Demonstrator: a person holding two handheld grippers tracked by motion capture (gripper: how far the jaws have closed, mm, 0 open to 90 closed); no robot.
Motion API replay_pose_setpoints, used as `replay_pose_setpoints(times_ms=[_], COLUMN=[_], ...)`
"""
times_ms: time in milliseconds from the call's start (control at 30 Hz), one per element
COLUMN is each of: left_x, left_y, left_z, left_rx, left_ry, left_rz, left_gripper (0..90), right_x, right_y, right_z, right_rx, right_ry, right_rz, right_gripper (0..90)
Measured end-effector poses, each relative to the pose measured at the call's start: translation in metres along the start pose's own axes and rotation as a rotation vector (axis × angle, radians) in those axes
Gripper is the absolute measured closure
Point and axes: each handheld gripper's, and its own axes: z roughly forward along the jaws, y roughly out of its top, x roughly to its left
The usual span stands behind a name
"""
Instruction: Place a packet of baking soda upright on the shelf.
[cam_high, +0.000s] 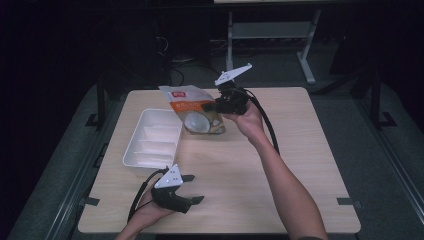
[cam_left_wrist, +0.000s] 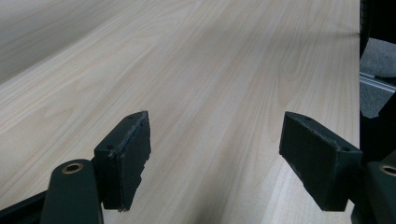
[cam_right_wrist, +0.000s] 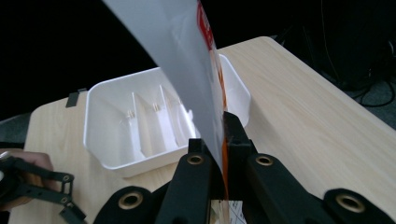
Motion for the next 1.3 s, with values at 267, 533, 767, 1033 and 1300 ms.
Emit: replay_pose_setpoints(times_ms=[267,533,767,1033,1300], left_x=[0.0,-0.002,0.0,0.002,0.003], left_y=[-0.001,-0.001,-0.001,-0.003,-0.004], left_z=[0.0,0.002,0.0,-0.001,0.0], left_rx=[0.002,0.004,-0.006,-0.011,-0.006], left_ry=[-0.008,-0.017,-0.015,-0.017,-0.023], left_rz=[0.015,0.017,0.006,-0.006,-0.012], left_gripper=[24.3,24.1,24.1,24.1,24.0], right_x=[0.003,0.011,0.015,0.018,0.022], right_y=[0.02,0.041,0.05,0.058,0.059], right_z=[0.021,0.046,0.073,0.101,0.125], right_rx=[0.0,-0.024,-0.024,-0.016,-0.015], right_ry=[0.02,0.043,0.08,0.102,0.124], right_rz=[-0.022,-0.038,-0.041,-0.029,-0.02], right_gripper=[90.0,90.0,90.0,90.0,89.9])
